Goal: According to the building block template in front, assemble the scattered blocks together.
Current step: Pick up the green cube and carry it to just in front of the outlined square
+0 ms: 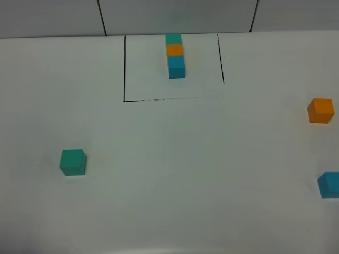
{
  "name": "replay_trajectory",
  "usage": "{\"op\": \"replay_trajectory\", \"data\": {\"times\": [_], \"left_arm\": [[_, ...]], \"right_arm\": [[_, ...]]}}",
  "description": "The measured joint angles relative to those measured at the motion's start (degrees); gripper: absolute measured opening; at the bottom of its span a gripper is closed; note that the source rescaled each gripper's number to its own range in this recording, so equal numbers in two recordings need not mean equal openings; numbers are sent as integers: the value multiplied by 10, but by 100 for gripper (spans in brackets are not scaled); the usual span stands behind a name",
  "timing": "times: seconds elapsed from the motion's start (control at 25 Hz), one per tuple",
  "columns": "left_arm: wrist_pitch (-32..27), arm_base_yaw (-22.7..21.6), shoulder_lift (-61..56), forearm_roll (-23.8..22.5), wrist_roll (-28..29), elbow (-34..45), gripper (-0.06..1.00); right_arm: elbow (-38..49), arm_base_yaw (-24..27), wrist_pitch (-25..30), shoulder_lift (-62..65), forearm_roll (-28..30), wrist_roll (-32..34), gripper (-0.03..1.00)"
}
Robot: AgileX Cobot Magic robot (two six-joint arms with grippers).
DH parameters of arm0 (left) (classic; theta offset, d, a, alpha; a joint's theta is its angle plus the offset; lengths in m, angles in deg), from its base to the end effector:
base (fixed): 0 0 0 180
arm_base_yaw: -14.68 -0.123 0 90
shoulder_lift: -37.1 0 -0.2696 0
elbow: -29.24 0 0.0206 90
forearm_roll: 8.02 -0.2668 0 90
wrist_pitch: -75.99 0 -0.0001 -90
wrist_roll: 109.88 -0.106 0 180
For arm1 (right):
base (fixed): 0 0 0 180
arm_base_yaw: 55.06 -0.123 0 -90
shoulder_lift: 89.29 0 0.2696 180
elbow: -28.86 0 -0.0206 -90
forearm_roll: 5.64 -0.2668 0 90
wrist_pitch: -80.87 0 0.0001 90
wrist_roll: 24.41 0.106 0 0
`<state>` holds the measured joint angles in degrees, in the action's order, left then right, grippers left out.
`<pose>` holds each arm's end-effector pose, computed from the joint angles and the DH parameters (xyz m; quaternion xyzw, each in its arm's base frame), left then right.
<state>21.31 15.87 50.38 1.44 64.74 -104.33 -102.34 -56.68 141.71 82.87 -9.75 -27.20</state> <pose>0.0532 -0.0153 0.2944 0.0444 0.8365 -0.0626 0.5426 0.0381 0.0077 0.2749 -0.0342 0.8536 0.0305 0.5189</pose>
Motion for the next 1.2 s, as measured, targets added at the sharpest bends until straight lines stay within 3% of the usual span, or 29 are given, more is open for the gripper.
{"op": "replay_trajectory", "data": {"times": [0.2,0.52,0.84,1.0,1.2], "left_arm": [[79,0,113,11,3,-3,97],[202,0,397,17,12,-9,97],[135,4,652,26,13,-141,97],[119,49,739,16,30,-195,97],[116,128,837,-76,156,-238,97]], "right_arm": [[0,0,0,0,-2,0,79],[0,0,0,0,-2,0,77],[0,0,0,0,-2,0,74],[0,0,0,0,-2,0,74],[0,0,0,0,-3,0,73]]}}
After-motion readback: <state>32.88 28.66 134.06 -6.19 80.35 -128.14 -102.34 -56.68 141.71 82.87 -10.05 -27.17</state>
